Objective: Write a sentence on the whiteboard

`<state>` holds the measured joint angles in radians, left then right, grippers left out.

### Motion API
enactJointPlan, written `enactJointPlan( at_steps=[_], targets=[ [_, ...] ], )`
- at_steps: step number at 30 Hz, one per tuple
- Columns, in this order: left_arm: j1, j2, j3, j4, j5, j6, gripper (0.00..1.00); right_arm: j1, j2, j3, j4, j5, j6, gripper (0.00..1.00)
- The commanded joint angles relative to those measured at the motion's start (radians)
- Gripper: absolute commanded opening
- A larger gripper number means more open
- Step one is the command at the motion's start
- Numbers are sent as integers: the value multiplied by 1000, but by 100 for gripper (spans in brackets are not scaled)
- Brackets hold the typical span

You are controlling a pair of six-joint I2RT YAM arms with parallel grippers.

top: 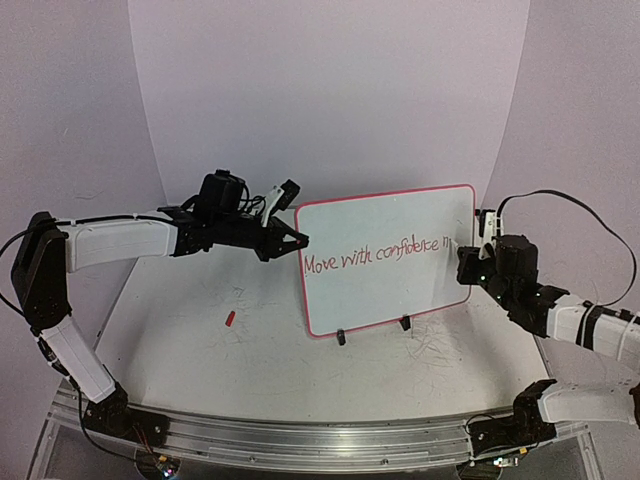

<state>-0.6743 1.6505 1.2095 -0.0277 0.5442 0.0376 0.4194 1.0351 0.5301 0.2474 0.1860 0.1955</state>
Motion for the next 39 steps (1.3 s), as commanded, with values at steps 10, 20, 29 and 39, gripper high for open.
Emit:
enactJointPlan(
  at_steps=[10, 20, 29, 39],
  targets=[
    [5, 21, -5, -106, -174, 143, 0, -5, 5, 6, -5, 0, 23, 0],
    [4, 20, -7, -106, -176, 145, 0, -5, 5, 9, -19, 21, 29, 0],
    [3, 20, -7, -108, -179, 148, 0, -15, 14, 15, -34, 33, 32, 0],
    [1, 18, -9, -107, -178, 147, 0, -23, 23, 20, 68, 22, 21, 0]
  ],
)
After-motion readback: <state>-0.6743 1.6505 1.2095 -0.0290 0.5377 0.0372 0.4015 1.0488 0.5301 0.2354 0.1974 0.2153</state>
